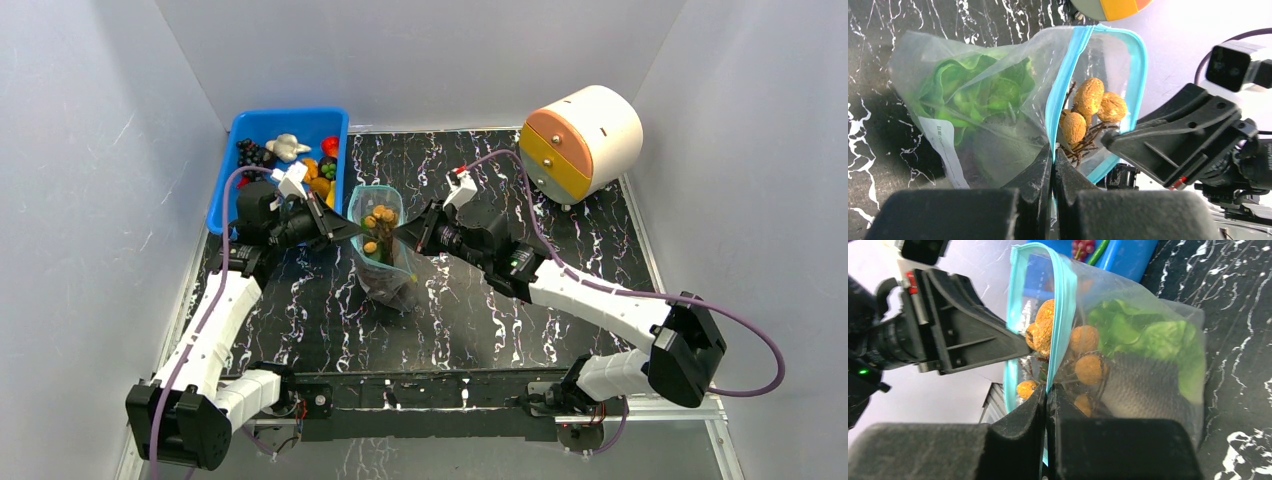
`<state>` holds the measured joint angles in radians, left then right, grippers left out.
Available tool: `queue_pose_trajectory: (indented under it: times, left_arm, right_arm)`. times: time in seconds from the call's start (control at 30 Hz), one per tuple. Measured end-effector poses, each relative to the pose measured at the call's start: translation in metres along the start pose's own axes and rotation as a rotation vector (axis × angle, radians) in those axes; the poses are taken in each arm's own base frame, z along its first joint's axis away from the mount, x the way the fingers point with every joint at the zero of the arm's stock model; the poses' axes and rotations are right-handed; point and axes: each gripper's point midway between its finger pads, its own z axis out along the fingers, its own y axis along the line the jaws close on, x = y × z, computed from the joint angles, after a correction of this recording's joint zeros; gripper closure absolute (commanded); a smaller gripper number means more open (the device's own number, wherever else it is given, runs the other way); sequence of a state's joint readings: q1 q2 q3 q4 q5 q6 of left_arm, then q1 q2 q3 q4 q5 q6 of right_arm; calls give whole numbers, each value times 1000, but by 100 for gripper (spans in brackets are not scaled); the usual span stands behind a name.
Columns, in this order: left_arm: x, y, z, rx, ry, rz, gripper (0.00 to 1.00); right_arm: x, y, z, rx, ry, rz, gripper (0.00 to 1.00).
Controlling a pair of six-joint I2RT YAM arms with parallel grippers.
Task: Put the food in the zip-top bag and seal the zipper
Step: Adjust the zipper food storage bag at the center of the board.
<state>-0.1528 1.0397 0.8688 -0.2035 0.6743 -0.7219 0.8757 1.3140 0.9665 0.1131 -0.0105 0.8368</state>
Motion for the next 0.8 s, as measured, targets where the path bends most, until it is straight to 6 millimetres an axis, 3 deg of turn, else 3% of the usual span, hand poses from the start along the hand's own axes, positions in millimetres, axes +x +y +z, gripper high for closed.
queue_pose_trajectory:
  times: [0.37,0.8]
  left_arm:
    - [-21,-32,-15,25,-42,58,100]
    - [-29,-46,3,56,13,43,100]
  right_arm:
    - [-19,-16,-7,115,-87,-12,100]
    - [-27,9,-10,36,-76,28,100]
